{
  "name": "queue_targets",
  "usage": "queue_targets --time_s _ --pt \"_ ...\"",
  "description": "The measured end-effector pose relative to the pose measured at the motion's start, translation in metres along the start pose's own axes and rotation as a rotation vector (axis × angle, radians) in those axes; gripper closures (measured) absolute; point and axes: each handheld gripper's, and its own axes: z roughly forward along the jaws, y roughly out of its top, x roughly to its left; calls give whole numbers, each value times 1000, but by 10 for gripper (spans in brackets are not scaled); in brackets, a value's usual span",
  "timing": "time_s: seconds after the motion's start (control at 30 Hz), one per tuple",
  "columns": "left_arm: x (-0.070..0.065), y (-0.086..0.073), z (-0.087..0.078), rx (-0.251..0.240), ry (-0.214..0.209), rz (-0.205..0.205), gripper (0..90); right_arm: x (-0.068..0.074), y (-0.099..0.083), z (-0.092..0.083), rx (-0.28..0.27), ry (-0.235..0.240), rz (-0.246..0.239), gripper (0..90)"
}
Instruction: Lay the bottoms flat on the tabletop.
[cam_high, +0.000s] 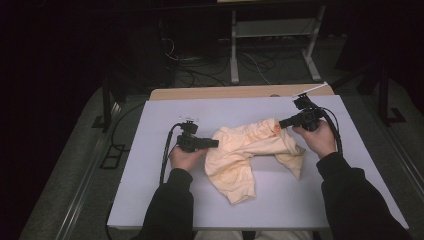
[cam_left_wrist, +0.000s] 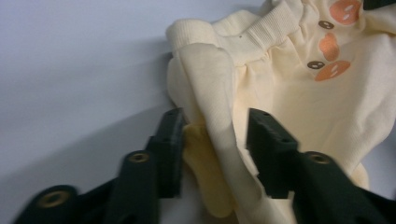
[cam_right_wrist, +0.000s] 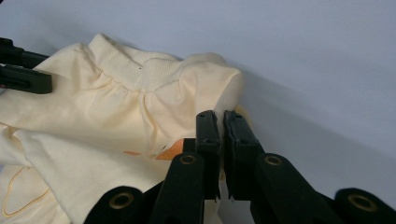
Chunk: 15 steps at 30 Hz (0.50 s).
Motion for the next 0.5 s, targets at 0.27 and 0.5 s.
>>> queue_targets --time_s 0.27,0.5 --pt "4 1 1 6 -21 -21 775 -8 -7 -1 -36 28 24 841" --pt "6 2 -3 15 -34 -23 825 -11 -10 2 -49 38 31 841"
